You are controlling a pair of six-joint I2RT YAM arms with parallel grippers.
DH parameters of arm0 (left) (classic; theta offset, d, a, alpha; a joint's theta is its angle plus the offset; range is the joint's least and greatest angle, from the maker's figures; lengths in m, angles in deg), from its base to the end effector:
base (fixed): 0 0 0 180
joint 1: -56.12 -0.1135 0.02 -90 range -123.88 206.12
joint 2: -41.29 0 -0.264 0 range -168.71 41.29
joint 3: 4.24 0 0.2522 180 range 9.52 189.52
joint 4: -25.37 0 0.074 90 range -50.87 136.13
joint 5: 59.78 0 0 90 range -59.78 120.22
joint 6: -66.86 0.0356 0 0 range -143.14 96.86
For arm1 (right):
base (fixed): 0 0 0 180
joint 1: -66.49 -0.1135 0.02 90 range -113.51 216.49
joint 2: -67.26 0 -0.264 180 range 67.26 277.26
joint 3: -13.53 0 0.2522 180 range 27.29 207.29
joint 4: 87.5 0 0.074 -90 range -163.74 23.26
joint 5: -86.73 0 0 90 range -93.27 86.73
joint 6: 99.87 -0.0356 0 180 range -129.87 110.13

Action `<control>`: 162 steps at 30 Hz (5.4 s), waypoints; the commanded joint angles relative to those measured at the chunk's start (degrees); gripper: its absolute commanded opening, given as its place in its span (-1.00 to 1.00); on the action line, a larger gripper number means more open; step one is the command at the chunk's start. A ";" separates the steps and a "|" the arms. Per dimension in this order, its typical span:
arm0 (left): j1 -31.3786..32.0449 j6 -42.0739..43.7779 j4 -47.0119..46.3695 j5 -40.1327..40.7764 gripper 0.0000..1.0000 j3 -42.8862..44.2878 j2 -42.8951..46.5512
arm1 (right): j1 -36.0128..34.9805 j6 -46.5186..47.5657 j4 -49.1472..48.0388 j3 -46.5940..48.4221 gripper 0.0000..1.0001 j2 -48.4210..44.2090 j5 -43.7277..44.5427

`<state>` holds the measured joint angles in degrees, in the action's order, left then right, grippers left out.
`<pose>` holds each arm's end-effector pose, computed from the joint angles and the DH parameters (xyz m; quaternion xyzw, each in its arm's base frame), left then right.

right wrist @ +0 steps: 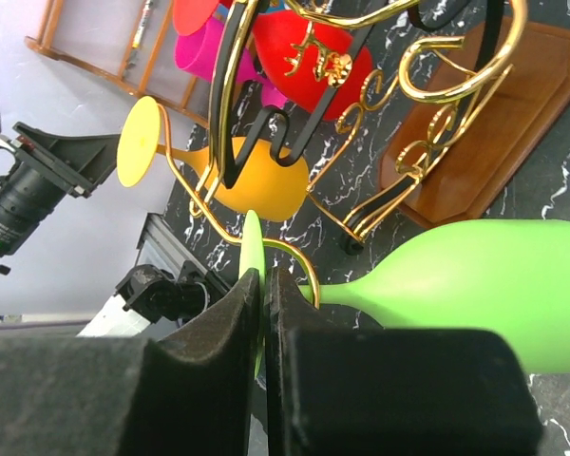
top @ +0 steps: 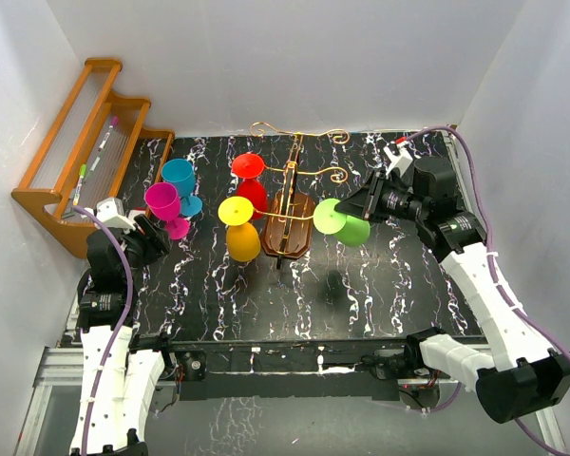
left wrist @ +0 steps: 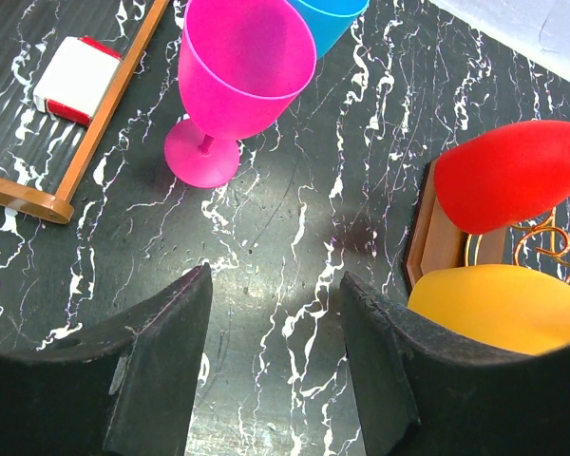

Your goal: Take the wine glass off the wine glass rack

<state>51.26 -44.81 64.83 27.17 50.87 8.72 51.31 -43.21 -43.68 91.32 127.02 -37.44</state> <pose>0.1349 0.0096 0.3204 -0.1689 0.7854 -0.1081 0.5857 0.2071 0.0769 0.3746 -0.0264 0.8242 0.4356 0.3609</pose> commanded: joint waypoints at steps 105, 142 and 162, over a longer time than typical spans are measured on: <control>15.20 -10.36 28.13 -30.23 0.11 12.75 -4.51 | -81.47 130.76 -68.30 -35.42 -0.84 21.45 67.31; 15.67 5.95 36.75 23.70 -1.00 40.32 -35.09 | -85.54 112.44 -55.38 -35.11 0.17 18.83 75.91; -1.74 -1.15 19.98 24.17 -1.00 26.16 -37.45 | -85.57 109.92 -53.71 -35.84 0.17 15.73 77.44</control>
<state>51.98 -43.78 89.22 50.80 75.15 -28.49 -31.38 68.37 -96.07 54.87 145.06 39.03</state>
